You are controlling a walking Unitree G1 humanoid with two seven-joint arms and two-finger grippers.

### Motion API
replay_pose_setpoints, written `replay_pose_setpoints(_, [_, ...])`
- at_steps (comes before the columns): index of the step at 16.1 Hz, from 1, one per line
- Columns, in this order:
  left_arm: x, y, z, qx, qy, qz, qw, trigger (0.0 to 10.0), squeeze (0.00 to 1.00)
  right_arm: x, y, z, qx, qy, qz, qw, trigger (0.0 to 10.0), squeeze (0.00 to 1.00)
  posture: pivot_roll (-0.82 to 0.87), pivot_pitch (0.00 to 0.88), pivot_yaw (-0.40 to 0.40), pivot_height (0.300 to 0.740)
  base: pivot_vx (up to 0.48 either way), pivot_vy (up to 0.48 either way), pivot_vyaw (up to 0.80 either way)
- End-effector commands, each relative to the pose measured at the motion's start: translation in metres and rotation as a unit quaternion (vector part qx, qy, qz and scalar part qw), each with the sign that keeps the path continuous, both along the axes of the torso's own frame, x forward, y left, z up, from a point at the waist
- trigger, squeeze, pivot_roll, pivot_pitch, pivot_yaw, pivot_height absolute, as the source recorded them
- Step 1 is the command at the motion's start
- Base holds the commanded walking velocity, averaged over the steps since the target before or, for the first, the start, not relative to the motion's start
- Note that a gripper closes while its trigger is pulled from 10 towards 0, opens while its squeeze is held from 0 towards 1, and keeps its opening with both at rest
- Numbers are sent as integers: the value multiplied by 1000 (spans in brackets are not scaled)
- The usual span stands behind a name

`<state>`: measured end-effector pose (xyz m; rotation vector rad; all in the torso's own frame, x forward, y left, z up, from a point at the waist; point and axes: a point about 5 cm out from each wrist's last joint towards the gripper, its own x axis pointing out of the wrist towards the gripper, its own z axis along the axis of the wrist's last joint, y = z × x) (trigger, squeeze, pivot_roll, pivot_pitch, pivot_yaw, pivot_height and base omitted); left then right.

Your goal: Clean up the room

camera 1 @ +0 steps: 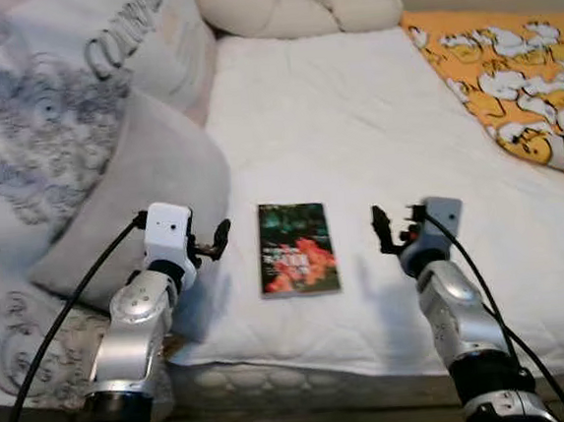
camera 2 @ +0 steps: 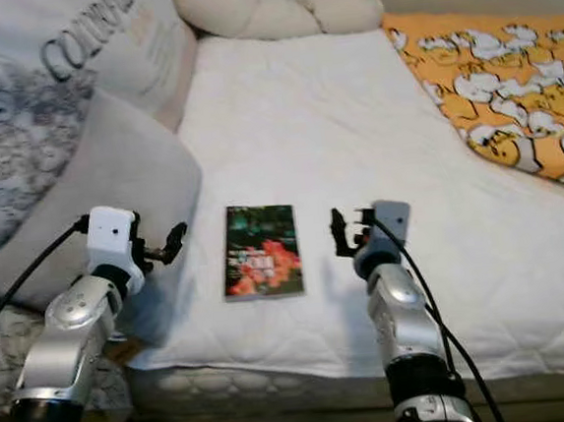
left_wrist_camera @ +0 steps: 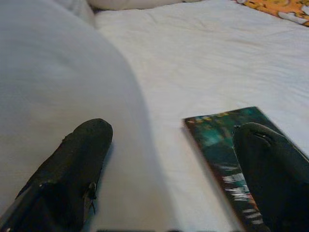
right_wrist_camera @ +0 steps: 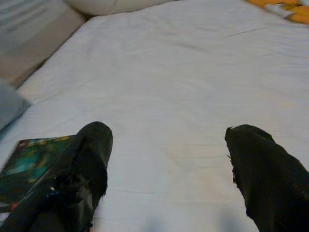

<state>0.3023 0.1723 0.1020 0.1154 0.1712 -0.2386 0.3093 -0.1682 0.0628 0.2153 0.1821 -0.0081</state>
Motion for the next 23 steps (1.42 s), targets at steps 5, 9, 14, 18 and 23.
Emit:
replay_pose_setpoints(5, [2,2,-3,10,5,11,1000,10000,0,-5,4,4,-6,-3,-1,1000,10000,0,71,0,-22,740,0,-421,0])
replay_pose_setpoints(9, [2,5,-5,11,5,25,1000,10000,0,-7,-4,4,-46,4,-16,999,10000,0,76,0,-26,740,0,-453,0])
replay_pose_setpoints(14, [1,7,-6,15,6,37,999,10000,0,-9,-10,5,-47,7,-21,999,10000,0,75,0,-35,740,0,-453,0])
replay_pose_setpoints(18, [2,4,-7,14,2,37,999,10000,0,-9,-8,7,-50,1,-16,999,10000,0,68,0,-34,740,0,-454,0])
replay_pose_setpoints(23, [3,3,-7,14,0,39,999,10000,0,-10,-6,6,-73,-3,-11,997,10000,0,64,0,-33,740,0,-453,0])
